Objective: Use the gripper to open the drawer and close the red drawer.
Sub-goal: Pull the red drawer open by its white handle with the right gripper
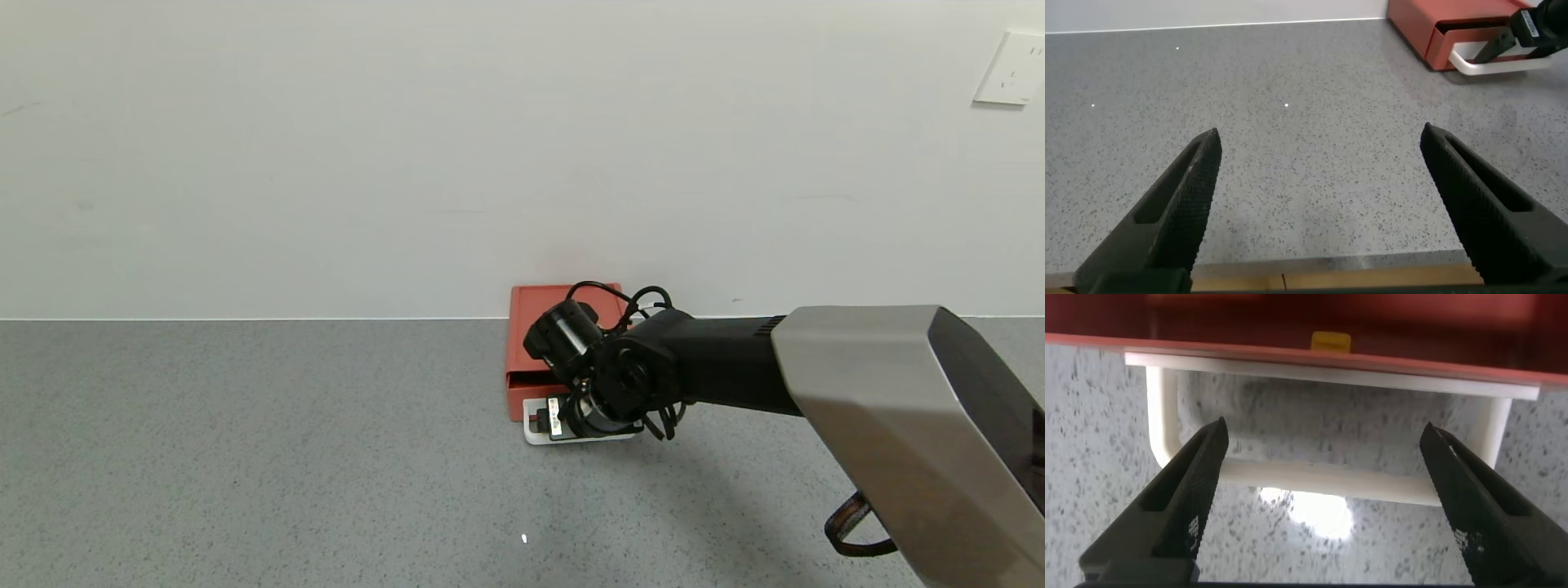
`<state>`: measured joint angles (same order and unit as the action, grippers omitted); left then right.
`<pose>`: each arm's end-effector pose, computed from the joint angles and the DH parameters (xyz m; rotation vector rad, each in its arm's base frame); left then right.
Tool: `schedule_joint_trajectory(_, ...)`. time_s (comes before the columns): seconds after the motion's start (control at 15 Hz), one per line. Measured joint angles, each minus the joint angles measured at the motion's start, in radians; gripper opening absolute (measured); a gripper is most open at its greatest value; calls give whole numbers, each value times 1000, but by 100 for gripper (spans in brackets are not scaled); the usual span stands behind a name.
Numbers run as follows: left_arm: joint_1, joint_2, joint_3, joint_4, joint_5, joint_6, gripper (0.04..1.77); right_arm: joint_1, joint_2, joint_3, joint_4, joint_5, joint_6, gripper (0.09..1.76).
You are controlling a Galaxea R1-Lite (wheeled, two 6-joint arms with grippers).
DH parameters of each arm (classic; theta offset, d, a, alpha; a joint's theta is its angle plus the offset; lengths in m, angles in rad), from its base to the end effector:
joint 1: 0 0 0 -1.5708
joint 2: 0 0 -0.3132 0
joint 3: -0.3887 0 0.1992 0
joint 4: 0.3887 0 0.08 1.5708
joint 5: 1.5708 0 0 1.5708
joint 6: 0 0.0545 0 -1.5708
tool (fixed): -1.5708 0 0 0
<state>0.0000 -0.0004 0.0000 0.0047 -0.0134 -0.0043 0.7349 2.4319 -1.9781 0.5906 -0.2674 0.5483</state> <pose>0.0056 -0.0007 0.0749 -0.0043 0.0043 -0.0134 0.3828 0.3266 0.0765 -0.0051 0.9921 0.1561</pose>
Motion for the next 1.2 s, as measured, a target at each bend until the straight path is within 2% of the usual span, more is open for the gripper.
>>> schedule_joint_trajectory(1.2,0,0,0,1,3,0,175,93,-57,13,222,60,138,171)
